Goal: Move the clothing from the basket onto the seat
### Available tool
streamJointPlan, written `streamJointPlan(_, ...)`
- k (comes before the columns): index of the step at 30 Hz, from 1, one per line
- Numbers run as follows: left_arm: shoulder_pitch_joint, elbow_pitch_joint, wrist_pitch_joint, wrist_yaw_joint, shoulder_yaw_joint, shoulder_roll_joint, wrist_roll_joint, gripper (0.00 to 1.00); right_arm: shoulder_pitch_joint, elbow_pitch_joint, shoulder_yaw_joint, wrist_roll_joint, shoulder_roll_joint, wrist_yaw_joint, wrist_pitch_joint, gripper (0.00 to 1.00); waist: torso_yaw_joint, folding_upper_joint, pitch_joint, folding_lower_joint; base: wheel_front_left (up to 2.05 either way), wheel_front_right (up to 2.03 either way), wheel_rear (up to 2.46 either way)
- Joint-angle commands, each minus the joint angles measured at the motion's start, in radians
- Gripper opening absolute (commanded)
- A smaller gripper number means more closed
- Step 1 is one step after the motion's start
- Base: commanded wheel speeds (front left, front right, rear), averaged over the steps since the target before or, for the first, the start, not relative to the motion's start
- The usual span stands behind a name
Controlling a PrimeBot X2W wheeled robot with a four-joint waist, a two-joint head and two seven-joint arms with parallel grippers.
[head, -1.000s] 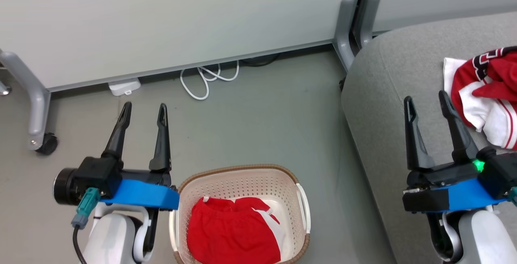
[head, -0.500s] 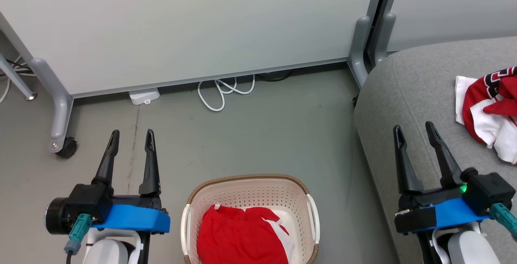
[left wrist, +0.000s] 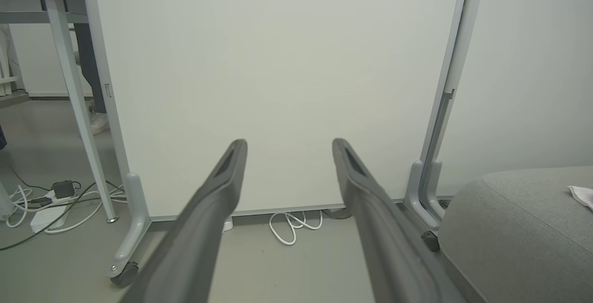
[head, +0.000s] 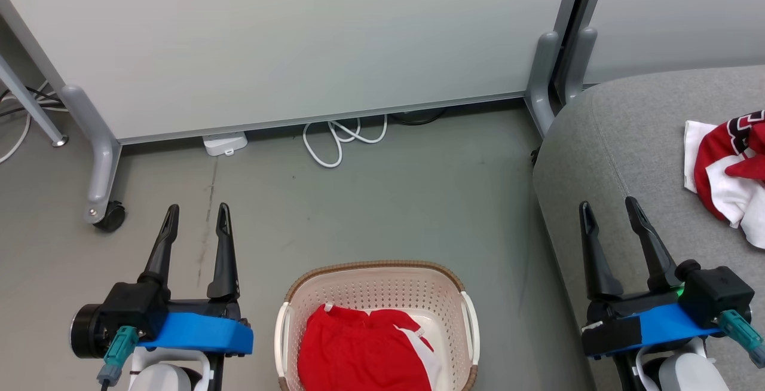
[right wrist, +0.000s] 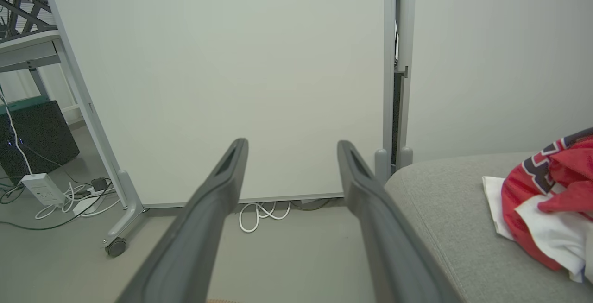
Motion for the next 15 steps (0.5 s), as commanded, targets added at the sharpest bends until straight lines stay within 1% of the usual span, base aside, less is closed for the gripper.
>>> streamJointPlan(1, 0.004, 0.0, -0.005, -0.004, 0.002, -0.002, 0.007, 1.0, 0.012, 0.001, 0.0, 0.008, 0.004, 0.0, -0.004, 1.0, 0.001, -0.0001, 0.001, 0.0, 0.0, 0.0, 0.0)
streamJointPlan(15, -0.008, 0.0, -0.005, -0.009, 0.004, -0.005, 0.0, 1.0, -0.001, 0.009, 0.005, 0.012, 0.005, 0.0, -0.004, 1.0, 0.005, -0.0001, 0.012, 0.0, 0.0, 0.0, 0.0)
